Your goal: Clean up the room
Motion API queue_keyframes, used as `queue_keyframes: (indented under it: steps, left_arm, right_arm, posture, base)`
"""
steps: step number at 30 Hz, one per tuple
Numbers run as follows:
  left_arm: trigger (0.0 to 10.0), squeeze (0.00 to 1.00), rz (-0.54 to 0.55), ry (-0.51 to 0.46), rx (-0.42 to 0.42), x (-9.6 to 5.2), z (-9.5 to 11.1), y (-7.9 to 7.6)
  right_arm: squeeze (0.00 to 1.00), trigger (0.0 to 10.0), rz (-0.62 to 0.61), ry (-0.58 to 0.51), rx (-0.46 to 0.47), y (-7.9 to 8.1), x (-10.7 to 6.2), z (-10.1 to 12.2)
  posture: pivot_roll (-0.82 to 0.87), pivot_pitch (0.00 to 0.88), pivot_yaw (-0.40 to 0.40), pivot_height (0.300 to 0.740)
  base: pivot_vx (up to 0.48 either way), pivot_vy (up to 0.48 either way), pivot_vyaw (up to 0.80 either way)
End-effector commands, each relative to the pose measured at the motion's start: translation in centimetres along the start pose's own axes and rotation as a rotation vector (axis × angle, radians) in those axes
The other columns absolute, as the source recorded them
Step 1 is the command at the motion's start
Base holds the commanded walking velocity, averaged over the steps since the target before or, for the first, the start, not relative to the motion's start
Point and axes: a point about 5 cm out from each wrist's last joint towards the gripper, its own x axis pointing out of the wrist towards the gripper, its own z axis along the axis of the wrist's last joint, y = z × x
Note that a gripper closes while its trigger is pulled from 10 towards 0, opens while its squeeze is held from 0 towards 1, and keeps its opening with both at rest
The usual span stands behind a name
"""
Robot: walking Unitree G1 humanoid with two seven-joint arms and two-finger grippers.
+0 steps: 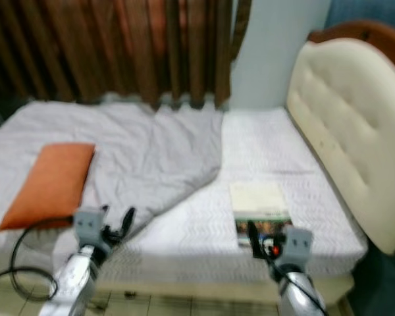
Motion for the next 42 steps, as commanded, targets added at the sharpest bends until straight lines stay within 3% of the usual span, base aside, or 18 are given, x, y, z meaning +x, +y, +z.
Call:
queue_keyframes:
  steps: [1,10,23,33,35,38,42]
  left_arm:
    - [10.0,0.0,0.006,-0.021,0.043,0.1,0.7,0.9]
    - [10.0,0.0,0.03,-0.04,0.049,-0.3,1.1,1.9]
    - [10.0,0.0,0.071,-0.003,0.037,-0.5,0.5,1.9]
    - [10.0,0.0,0.085,0.003,0.093,-0.9,0.6,3.0]
    - [10.0,0.0,0.117,0.034,0.144,-1.2,0.5,3.1]
    - [10.0,0.0,0.108,0.001,0.144,-1.2,1.0,2.7]
    - [10.0,0.0,0.138,-0.018,0.079,-0.3,1.6,2.6]
  right_arm:
    - [0.0,10.0,0.023,-0.002,0.01,0.7,0.4,0.2]
    - [0.0,10.0,0.019,0.01,0.009,0.5,0.0,-0.2]
    - [0.0,10.0,0.075,-0.001,0.027,1.8,1.9,0.3]
    - [0.0,10.0,0.115,-0.015,0.008,2.5,2.3,0.3]
    - [0.0,10.0,0.133,-0.022,-0.007,2.7,2.2,0.4]
    - [0.0,10.0,0.14,-0.025,-0.013,2.8,2.2,0.4]
    - [0.0,10.0,0.153,-0.024,-0.01,3.2,2.5,0.4]
  posture:
    - [-0.07,0.0,-0.027,0.74]
    - [-0.06,0.002,-0.024,0.74]
    - [-0.02,0.0,-0.022,0.74]
    - [-0.02,0.0,-0.015,0.74]
    - [-0.02,0.0,-0.015,0.74]
    - [-0.02,0.0,-0.015,0.74]
    - [-0.01,0.0,-0.016,0.74]
  base:
    - [0.0,0.48,0.0]
    - [0.0,0.48,0.0]
    - [0.0,0.48,0.0]
    - [0.0,0.48,0.0]
    - [0.0,0.0,0.0]
    - [0.0,0.0,0.0]
    - [0.48,0.0,0.0]
